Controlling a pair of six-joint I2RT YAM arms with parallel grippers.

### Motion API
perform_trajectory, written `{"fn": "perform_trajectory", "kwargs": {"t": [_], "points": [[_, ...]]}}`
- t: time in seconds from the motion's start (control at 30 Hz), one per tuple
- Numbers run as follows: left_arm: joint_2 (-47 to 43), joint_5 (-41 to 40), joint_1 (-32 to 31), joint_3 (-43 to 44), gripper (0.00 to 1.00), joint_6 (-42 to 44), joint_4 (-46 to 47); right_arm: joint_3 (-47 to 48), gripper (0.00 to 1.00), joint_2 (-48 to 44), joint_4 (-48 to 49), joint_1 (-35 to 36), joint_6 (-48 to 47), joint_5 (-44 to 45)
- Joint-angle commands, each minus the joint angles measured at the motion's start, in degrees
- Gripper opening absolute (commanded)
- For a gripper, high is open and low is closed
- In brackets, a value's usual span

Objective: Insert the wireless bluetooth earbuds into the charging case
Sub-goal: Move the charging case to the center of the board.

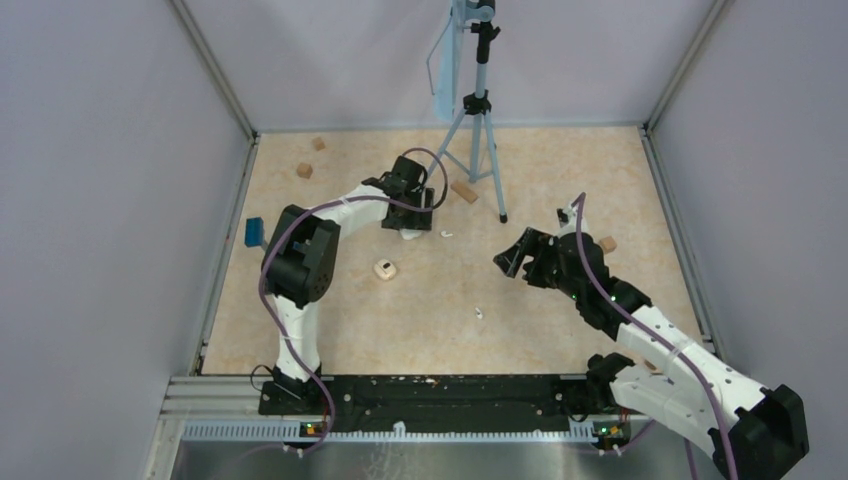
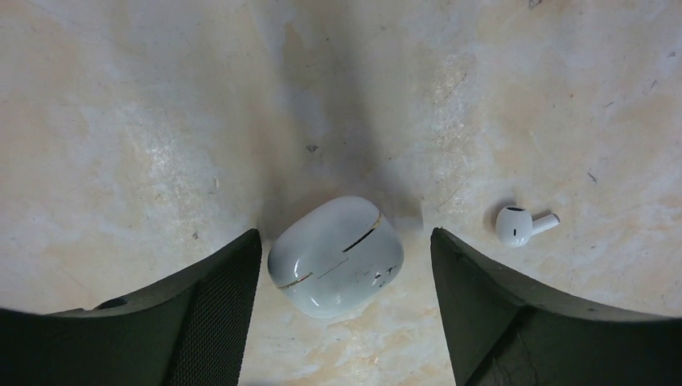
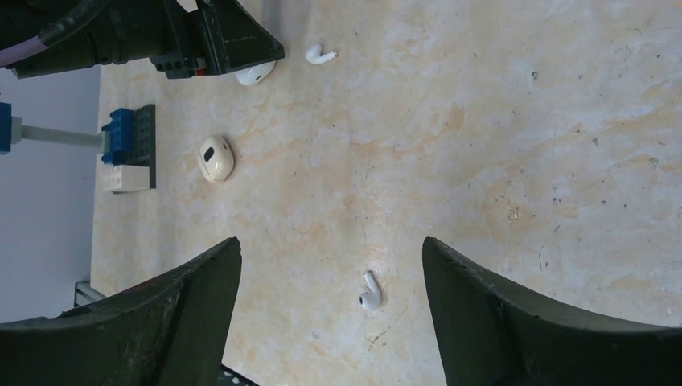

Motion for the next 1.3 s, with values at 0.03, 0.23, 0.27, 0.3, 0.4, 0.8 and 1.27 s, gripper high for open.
{"fn": "perform_trajectory", "kwargs": {"t": [0.03, 0.23, 0.27, 0.3, 0.4, 0.8, 1.27], "points": [[2.41, -2.85, -0.65, 0.52, 0.75, -2.14, -3.27, 1.63, 0.8, -0.6, 0.26, -0.43, 0.14, -1.05], [1.79, 2.32, -1.71, -1.36, 0.7, 0.39, -0.09, 1.37, 0.79, -0.72, 0.18, -0.38, 0.33, -1.62], [1.47, 3.95, -2.18, -1.75, 0.68, 1.37, 0.48, 1.37, 0.79, -0.68, 0.13, -0.42, 0.23, -1.63], [1.15, 5.07, -2.72, -2.4, 0.66, 2.2, 0.93, 1.39, 0.79, -0.82, -0.01, -0.43, 0.19, -1.56], [0.1, 9.16, -3.9, -4.33, 0.64, 5.14, 1.56, 1.37, 0.79, -0.71, 0.09, -0.43, -0.04, -1.53], [-10.56, 15.42, -12.67, -16.4, 0.75, 11.64, 2.55, 1.49, 0.79, 1.59, 0.33, -0.43, -1.32, -2.47], [-30.09, 9.35, -7.98, -15.65, 0.98, 5.39, -12.96, 17.2, 0.79, 22.4, -8.89, 1.14, -30.69, -15.05]]}}
